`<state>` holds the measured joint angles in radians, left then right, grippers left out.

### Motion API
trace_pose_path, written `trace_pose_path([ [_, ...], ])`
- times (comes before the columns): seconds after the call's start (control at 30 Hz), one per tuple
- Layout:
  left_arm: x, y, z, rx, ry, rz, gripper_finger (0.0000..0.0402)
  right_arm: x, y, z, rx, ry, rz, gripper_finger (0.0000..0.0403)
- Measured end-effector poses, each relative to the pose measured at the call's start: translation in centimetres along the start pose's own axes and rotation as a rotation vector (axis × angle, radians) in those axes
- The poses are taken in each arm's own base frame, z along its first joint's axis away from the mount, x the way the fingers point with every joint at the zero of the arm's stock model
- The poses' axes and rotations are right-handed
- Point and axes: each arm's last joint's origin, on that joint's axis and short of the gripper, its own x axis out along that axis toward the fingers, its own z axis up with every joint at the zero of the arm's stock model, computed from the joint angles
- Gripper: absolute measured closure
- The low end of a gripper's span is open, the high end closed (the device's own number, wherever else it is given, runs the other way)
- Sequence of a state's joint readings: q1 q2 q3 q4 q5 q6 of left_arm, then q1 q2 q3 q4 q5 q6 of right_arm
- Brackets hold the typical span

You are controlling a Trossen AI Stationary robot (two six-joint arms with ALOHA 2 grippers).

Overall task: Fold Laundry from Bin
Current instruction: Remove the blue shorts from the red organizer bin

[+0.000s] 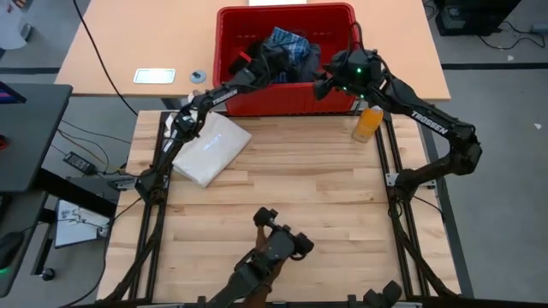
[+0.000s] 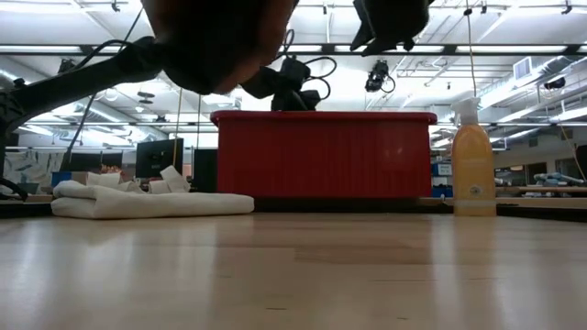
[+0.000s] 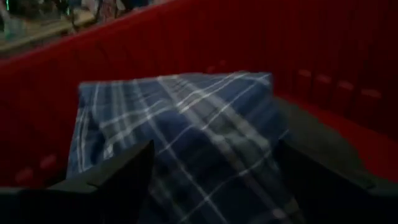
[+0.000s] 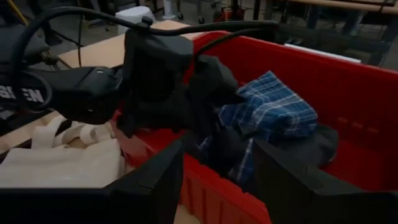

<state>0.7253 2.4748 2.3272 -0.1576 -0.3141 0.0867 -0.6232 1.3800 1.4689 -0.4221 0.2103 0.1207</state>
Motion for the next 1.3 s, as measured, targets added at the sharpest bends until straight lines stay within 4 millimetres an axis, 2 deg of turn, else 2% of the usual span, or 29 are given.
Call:
trace_pose_path([
  [0.1,0.4,1.1,-0.5,-0.086,0.039,0.012,0.0061,-0.1,0.3,0.0,-0.013,-0.003,-0.02,0.0206],
  [0.2,0.9,2.0,-1.3,-0.08,0.082,0.023,0.0077,-0.1,0.3,0.0,-0.022,-0.005,-0.028,0.0206],
  [0.33,1.6,3.0,-2.5,-0.055,0.136,-0.018,0.0119,-0.1,0.3,0.0,-0.024,-0.007,-0.05,0.0206],
  [0.4,2.2,3.3,-4.5,-0.054,0.236,-0.054,0.016,-0.1,0.1,0.0,-0.022,-0.009,-0.066,0.0206],
  [0.5,2.3,4.1,-4.4,-0.074,0.243,-0.125,0.0255,0.0,-0.1,0.0,-0.021,-0.01,-0.078,0.0206],
  [0.6,2.5,4.8,-5.2,-0.099,0.285,-0.187,0.0361,0.0,-0.1,0.1,-0.019,-0.015,-0.079,0.0206],
  [0.63,2.6,5.1,-5.3,-0.126,0.292,-0.203,0.0375,0.0,-0.1,0.1,-0.019,-0.018,-0.078,0.0206],
  [0.7,2.6,5.6,-5.1,-0.178,0.285,-0.22,0.0376,0.0,-0.1,0.1,-0.023,-0.02,-0.08,0.0206],
  [0.83,2.1,6.1,-3.7,-0.17,0.231,-0.238,0.0374,0.0,-0.1,0.3,-0.037,-0.04,-0.108,0.0206],
  [1.1,-1.5,7.4,2.5,-0.133,0.021,-0.234,0.0376,0.0,-0.6,0.5,-0.049,-0.056,-0.14,0.0206],
  [1.3,-4.1,8.6,6.0,-0.141,-0.089,-0.225,0.0376,-0.3,-1.0,0.6,-0.071,-0.056,-0.182,0.0206],
])
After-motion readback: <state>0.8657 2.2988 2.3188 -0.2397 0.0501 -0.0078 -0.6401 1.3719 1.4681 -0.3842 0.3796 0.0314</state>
